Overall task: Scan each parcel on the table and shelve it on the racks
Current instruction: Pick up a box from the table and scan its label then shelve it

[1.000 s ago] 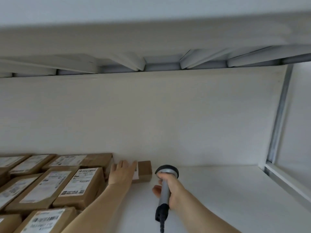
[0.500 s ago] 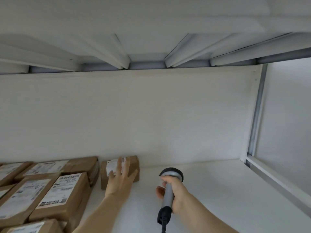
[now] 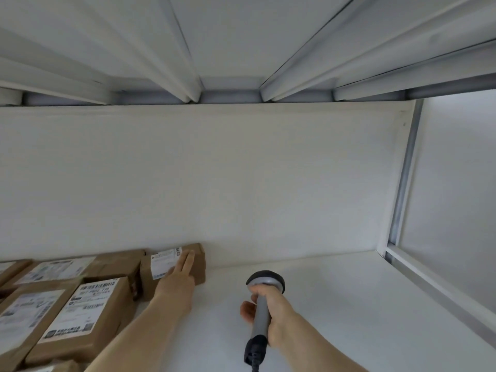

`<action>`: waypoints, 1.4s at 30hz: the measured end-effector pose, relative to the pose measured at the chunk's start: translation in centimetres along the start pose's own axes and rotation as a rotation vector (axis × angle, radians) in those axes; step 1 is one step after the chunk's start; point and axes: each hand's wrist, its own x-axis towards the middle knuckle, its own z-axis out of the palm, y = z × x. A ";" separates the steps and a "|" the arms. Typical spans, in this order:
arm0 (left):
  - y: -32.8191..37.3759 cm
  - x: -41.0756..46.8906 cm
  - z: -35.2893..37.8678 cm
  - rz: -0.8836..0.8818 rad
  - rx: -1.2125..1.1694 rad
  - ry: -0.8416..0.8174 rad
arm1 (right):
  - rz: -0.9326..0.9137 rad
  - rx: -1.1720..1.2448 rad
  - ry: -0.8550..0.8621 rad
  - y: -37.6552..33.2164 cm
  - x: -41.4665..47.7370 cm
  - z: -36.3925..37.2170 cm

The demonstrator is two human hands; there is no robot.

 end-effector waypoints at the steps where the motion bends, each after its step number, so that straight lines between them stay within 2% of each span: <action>1: -0.1 0.1 0.0 0.012 0.024 0.002 | 0.002 0.000 0.002 0.0 0.0 0.0; 6: 0.3 0.3 0.2 0.012 0.056 -0.034 | 0.012 0.023 0.024 0.1 -0.5 -0.5; 12: 1.0 -1.6 -2.4 0.004 0.065 -0.026 | -0.023 0.055 -0.031 -0.3 -1.9 -1.6; 19: 7.4 -8.3 -4.5 0.020 0.005 -0.084 | -0.040 0.041 -0.082 1.2 -7.4 -6.7; 28: 25.3 -19.6 -8.6 0.196 -0.153 -0.001 | -0.121 -0.082 -0.101 3.5 -19.4 -22.9; 32: 34.6 -23.9 -11.1 0.384 -0.168 0.034 | -0.189 -0.044 -0.068 4.7 -25.0 -31.8; 38: 49.5 -28.9 -14.1 0.684 -0.149 0.085 | -0.314 0.137 0.082 4.5 -33.0 -45.3; 42: 59.7 -31.3 -15.9 0.914 -0.127 0.119 | -0.426 0.223 0.249 4.1 -37.2 -54.8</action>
